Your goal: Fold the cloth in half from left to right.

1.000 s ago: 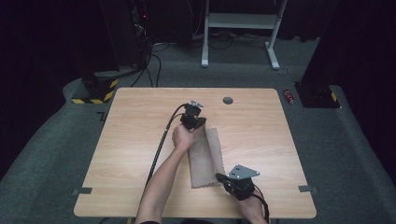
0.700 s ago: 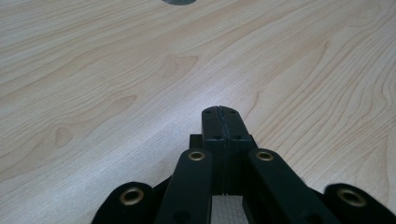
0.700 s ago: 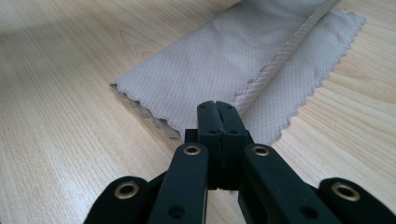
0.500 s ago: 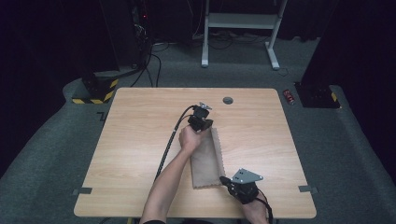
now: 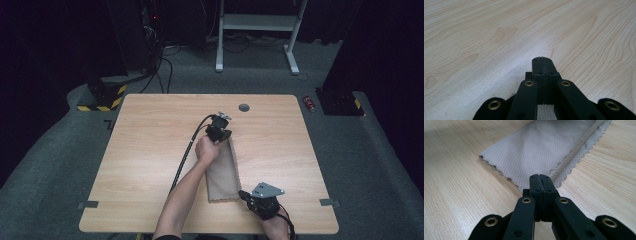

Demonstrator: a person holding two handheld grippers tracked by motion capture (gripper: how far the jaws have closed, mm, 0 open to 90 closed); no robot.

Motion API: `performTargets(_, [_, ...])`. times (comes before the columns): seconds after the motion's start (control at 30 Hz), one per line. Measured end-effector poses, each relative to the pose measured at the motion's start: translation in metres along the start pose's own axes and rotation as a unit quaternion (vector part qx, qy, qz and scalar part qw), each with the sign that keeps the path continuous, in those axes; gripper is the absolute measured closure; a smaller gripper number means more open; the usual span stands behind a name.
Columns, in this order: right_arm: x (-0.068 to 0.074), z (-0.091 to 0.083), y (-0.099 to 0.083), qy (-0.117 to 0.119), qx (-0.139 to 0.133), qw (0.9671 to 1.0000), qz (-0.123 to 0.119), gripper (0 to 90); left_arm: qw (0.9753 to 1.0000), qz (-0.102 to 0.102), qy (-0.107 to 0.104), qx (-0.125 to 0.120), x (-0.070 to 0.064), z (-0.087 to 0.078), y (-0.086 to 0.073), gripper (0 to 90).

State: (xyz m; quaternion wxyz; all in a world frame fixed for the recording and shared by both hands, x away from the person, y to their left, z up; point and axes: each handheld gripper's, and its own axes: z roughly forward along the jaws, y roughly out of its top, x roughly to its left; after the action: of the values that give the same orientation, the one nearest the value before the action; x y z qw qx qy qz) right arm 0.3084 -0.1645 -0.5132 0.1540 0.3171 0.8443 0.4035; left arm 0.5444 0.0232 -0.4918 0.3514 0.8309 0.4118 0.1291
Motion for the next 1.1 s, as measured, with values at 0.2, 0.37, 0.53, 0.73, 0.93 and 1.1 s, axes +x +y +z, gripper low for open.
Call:
performTargets(0.2, [-0.002,0.001,-0.002,0.002,0.006,1.0000,0.005,88.2,0.9999,-0.008,-0.008,0.003,-0.001,0.005,0.000,89.5])
performTargets(0.37, [-0.005,-0.001,-0.004,0.006,0.001,0.9999,0.015,80.1,0.9995,-0.028,-0.013,0.006,0.006,0.003,-0.001,74.7])
performTargets(0.53, [-0.012,-0.006,-0.001,0.000,-0.012,0.9996,0.025,76.8,0.9994,-0.030,0.010,-0.012,0.013,-0.015,0.000,57.5])
performTargets(0.73, [-0.015,-0.006,0.006,-0.006,-0.018,0.9995,0.023,74.3,0.9979,-0.054,0.023,-0.028,0.029,-0.041,-0.009,51.6])
performTargets(0.93, [-0.017,0.004,0.008,-0.003,-0.010,0.9997,0.022,73.4,0.9986,-0.031,0.043,-0.009,0.028,-0.047,-0.033,52.1])
performTargets(1.1, [-0.019,0.011,0.011,-0.010,-0.005,0.9998,0.014,72.9,0.9971,-0.050,0.057,-0.008,0.037,-0.050,-0.047,58.3])
